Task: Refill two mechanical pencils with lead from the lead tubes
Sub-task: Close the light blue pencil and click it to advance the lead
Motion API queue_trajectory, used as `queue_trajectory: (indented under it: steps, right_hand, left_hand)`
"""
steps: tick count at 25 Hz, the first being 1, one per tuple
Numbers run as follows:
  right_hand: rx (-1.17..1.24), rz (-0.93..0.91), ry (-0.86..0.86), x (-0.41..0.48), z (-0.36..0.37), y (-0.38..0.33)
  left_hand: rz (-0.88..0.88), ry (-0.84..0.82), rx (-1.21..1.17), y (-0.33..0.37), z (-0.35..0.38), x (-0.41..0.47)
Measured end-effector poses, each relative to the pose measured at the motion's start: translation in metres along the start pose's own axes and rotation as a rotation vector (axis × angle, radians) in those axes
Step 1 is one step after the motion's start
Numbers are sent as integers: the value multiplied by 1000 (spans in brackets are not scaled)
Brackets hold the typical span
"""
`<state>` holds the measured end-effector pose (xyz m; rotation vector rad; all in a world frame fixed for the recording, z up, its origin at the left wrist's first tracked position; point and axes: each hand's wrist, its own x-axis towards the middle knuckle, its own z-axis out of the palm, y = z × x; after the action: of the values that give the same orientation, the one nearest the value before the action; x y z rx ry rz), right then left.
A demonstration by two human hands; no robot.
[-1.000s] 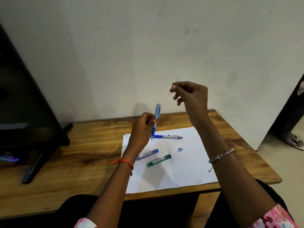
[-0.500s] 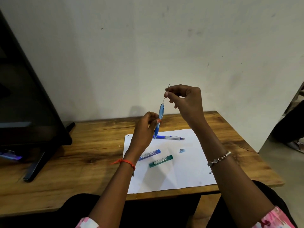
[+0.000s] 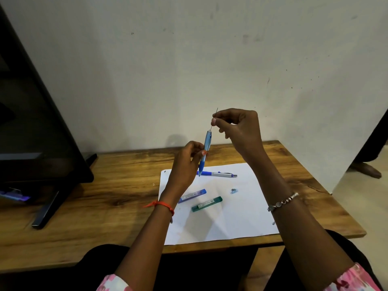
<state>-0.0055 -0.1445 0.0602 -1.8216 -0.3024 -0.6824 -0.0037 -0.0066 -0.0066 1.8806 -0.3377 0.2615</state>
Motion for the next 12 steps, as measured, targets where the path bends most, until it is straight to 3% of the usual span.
queue_trajectory:
  steps: [12]
  right_hand:
    - [-69,-39,-60,0,0,3]
  left_hand:
    - [-11,-5,30,2,0,-1]
